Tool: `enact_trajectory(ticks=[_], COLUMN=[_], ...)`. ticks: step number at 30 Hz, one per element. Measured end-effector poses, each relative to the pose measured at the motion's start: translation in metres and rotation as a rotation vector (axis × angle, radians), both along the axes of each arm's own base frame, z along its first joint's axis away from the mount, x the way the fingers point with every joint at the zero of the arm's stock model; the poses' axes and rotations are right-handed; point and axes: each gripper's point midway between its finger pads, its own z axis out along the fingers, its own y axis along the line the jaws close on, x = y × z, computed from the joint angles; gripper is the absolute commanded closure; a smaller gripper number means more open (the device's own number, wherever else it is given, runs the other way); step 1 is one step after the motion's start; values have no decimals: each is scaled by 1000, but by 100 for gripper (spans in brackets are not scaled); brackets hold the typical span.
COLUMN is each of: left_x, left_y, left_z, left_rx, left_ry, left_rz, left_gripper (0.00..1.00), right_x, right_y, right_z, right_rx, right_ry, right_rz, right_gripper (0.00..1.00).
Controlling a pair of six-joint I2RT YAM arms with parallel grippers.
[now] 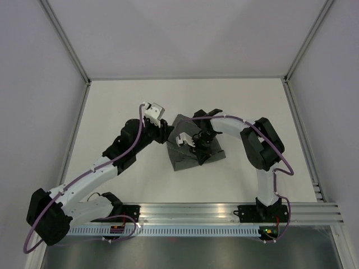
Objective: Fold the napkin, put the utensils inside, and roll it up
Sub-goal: Roll the napkin with the utensil
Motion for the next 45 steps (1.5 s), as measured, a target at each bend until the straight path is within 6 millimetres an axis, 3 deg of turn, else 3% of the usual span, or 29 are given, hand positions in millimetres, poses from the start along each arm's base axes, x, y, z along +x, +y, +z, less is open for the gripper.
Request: enact_trajectory(ticks=[6,13,16,21,24,29,32,45], left_x=[-42,-67,-78,-85,-86,-91,-93,-97], left_y=[-13,-33,-43,-43,-51,-67,-73,-103], left_z=[-2,2,-4,-20,-37,-94,-117,-184], left_rx=[29,84,118,165,215,371,428,554], left_ry=[-139,-235,-252,-261,-244,-166,-133,-36], left_rz=[-51,-117,-151,-173,-198,-272,-312,-449], left_gripper=[54,53,52,51,51,51,50,50], right_x=[1,-2,-3,-5,-6,-7,-7,-7], right_y=[1,4,5,6,6,6,6,5], right_z=[0,0,-1,0,-1,-1,-1,-1], right_rx=[-37,-70,-80,-87,-91,-100,-105,-91], right_ry=[90,171,203,244,268,298,314,364], right_rz=[-29,-57,-68,-90,-101,-115,-123,-155], right_gripper=[87,87,87,87,87,87,87,87])
